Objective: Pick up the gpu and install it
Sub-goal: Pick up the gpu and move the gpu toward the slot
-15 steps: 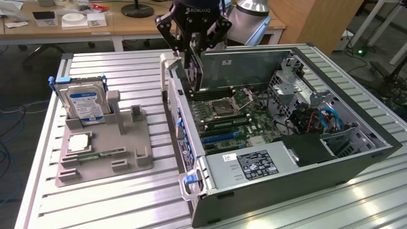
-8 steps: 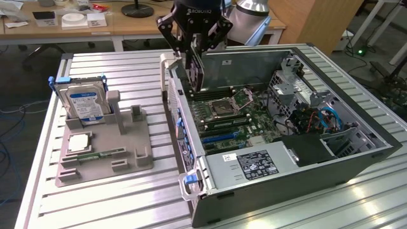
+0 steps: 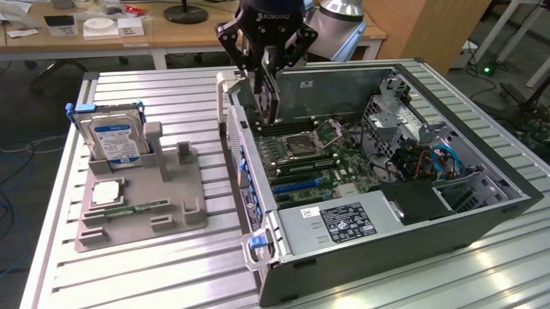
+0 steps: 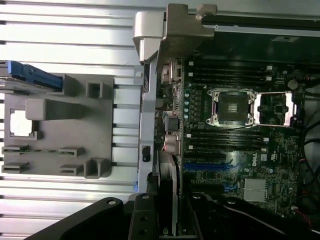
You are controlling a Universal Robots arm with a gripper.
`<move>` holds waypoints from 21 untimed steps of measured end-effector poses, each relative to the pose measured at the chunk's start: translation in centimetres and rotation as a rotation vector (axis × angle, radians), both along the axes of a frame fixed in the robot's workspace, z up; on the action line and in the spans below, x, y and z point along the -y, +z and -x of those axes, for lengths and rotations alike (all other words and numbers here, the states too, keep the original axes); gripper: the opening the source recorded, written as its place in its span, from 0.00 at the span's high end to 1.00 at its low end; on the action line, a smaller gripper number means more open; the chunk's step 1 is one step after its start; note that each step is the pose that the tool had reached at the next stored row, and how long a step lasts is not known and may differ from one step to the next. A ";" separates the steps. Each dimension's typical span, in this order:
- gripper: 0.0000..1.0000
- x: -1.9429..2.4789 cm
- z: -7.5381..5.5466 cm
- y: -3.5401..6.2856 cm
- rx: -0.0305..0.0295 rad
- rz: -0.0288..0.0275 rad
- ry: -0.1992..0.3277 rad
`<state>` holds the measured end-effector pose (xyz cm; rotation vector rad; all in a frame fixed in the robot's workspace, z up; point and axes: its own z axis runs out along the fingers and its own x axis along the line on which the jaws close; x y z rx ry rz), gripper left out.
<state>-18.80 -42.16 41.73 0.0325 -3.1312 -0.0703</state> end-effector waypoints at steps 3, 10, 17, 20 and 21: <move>0.73 0.00 -0.4 -0.02 0.0001 -0.0001 0.000; 0.73 0.00 -1.6 -0.06 0.0001 0.0000 0.000; 0.73 0.00 -2.8 -0.10 0.0000 0.0000 0.000; 0.73 0.00 -3.2 -0.12 0.0000 0.0000 0.000; 0.73 0.00 -3.3 -0.14 0.0001 -0.0001 0.000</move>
